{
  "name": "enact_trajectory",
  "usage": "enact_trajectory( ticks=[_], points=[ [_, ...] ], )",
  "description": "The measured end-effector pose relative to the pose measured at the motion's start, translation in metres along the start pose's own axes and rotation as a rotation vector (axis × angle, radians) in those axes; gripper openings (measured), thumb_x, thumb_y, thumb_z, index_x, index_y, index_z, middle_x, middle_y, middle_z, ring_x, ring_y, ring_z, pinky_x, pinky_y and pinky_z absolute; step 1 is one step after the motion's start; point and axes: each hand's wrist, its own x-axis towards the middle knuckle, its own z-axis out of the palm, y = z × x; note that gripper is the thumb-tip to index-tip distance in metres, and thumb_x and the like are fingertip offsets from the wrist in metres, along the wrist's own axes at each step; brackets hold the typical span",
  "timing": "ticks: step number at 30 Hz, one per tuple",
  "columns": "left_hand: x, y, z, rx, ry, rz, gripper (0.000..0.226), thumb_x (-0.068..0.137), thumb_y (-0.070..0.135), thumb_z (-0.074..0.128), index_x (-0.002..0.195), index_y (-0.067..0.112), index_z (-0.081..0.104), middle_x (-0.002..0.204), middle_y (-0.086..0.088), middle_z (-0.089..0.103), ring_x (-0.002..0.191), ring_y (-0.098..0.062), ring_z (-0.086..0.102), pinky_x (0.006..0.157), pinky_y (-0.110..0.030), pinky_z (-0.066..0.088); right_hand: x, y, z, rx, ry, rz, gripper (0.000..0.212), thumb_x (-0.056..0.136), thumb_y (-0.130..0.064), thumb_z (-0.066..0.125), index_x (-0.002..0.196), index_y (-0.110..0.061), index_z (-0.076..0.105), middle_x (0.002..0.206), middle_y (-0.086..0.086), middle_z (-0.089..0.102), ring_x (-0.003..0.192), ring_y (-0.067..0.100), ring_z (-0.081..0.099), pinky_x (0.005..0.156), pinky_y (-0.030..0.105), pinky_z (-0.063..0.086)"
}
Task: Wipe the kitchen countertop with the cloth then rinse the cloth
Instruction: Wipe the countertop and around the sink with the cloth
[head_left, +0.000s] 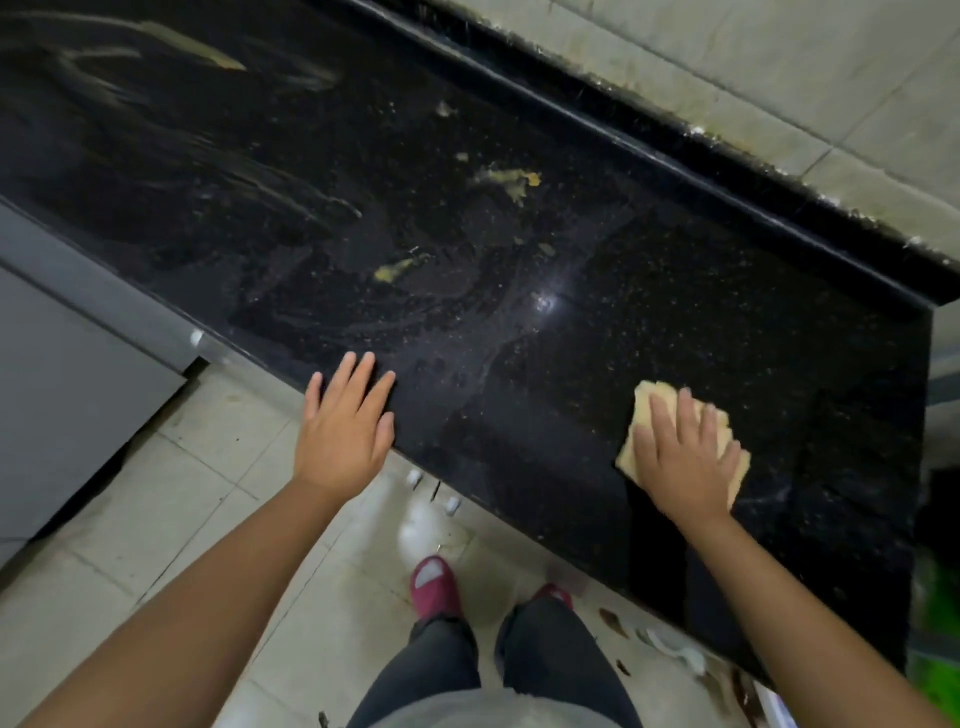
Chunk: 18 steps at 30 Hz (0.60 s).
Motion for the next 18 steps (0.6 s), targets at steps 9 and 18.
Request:
enact_trajectory(
  ticks=[9,18],
  points=[
    [-0.001,-0.002,0.014,-0.080,0.042,-0.038,0.050,0.086,0.027,0.029,0.121,0.005,0.057,0.130,-0.019,0.053,0.126,-0.032,0.040,0.101,-0.056,0.028,0.012,-0.167,0.011,-0.097,-0.131,-0.435,0.056,0.094,-0.044,0.004,0.148,-0.030,0.007,0.158,0.002,-0.004,0.144,0.028,-0.001,0.111,0.058,0.001],
    [-0.004,-0.003,0.015,-0.042,0.074,-0.003,0.047,0.083,0.025,0.033,0.113,0.004,0.062,0.121,-0.020,0.060,0.120,-0.027,0.033,0.101,-0.045,0.015,-0.055,-0.034,0.044,-0.137,-0.092,-0.507,0.052,0.097,-0.047,0.001,0.129,-0.032,0.039,0.140,-0.002,0.034,0.126,0.025,0.032,0.105,0.045,0.013]
  ],
)
